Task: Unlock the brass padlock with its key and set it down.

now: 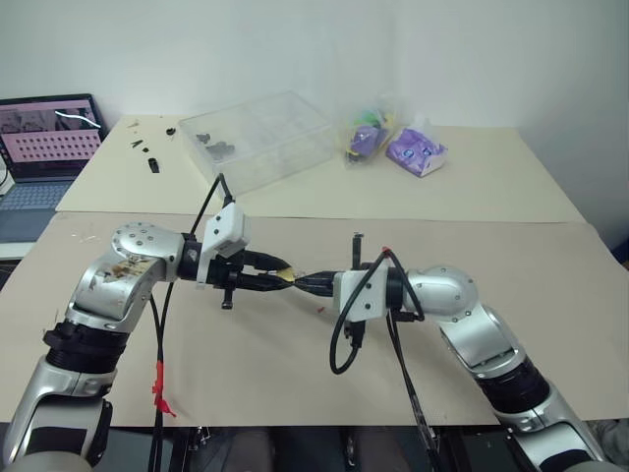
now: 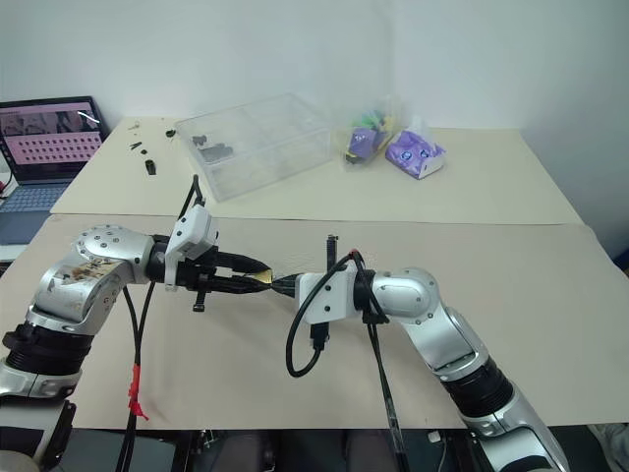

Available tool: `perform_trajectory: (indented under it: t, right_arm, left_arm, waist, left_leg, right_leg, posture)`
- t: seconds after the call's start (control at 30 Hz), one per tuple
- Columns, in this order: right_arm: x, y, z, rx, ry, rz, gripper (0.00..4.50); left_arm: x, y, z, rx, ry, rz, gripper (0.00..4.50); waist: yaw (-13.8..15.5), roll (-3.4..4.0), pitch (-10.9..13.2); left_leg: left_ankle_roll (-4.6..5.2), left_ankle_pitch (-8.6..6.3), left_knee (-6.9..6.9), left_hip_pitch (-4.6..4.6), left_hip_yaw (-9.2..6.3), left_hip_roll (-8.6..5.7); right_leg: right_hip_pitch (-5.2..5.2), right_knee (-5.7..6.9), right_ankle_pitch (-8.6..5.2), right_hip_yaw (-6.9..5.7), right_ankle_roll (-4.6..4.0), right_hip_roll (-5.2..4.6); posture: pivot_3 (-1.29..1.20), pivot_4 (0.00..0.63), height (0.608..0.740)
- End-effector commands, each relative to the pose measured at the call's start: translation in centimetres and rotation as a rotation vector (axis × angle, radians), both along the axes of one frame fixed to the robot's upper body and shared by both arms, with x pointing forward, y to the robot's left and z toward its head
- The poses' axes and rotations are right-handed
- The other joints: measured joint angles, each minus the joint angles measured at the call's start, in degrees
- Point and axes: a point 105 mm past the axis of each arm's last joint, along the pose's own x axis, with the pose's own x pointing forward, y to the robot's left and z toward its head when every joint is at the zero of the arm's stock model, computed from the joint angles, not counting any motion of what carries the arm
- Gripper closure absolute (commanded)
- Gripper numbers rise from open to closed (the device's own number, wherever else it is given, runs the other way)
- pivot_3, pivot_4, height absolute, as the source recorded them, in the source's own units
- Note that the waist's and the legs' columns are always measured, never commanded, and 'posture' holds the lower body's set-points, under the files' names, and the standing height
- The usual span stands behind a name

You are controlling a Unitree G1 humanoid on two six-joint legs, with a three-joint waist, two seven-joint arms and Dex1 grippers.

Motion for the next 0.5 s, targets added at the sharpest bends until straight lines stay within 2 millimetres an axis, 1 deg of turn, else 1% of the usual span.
perform_trajectory:
  t: [0.03,0.17,0.3,0.4,0.47,0.5]
  right_arm:
    - [0.8,-1.7,0.4,-0.019,-0.031,-0.061,4.46]
    - [0.6,-2.5,0.5,-0.019,-0.064,-0.092,4.46]
    - [0.6,-3.3,0.5,-0.025,-0.167,-0.121,4.46]
    - [1.0,-4.0,0.8,-0.024,-0.295,-0.162,4.46]
    - [1.3,-4.4,1.0,-0.052,-0.432,-0.169,4.46]
    - [1.3,-4.5,0.8,-0.080,-0.495,-0.160,4.46]
  left_arm:
    - [-0.4,-0.1,1.4,-0.021,-0.043,-0.016,3.65]
    - [-0.5,0.1,1.6,-0.019,-0.042,-0.008,3.65]
    - [-0.6,0.6,2.1,-0.006,-0.034,-0.012,3.65]
    - [-0.4,0.8,2.7,-0.014,-0.014,0.004,3.65]
    - [-0.4,0.9,3.1,-0.031,0.013,0.009,3.65]
    - [-0.4,0.9,3.4,-0.051,0.040,0.009,3.65]
  waist:
    - [0.0,0.00,0.0]
    - [0.1,0.00,0.0]
    - [-0.1,0.00,0.0]
    - [0.0,-0.01,0.0]
    - [0.0,-0.01,0.0]
    - [0.0,-0.01,0.0]
  left_leg:
    - [0.00,0.00,0.00,0.00,0.00,0.00]
    - [0.00,0.00,0.00,-0.01,0.00,0.00]
    - [0.00,0.00,0.00,-0.01,0.01,0.00]
    - [0.00,0.00,0.00,-0.01,0.01,0.00]
    - [0.00,0.00,0.00,-0.01,0.01,0.00]
    - [0.00,0.00,0.00,-0.01,0.02,-0.01]
  right_leg:
    - [0.00,0.00,0.00,0.00,0.00,0.00]
    - [-0.01,-0.01,-0.02,0.00,0.02,0.00]
    - [-0.02,-0.01,-0.10,0.00,0.15,0.00]
    - [-0.02,0.00,-0.12,0.00,0.18,0.00]
    - [-0.03,0.00,-0.13,0.00,0.20,0.00]
    - [-0.03,-0.01,-0.14,0.00,0.20,-0.01]
  posture:
    - [0.00,0.150,0.740]
    - [0.00,0.150,0.740]
    - [0.00,0.150,0.740]
    - [0.00,0.150,0.740]
    - [0.00,0.150,0.740]
    - [0.00,0.150,0.740]
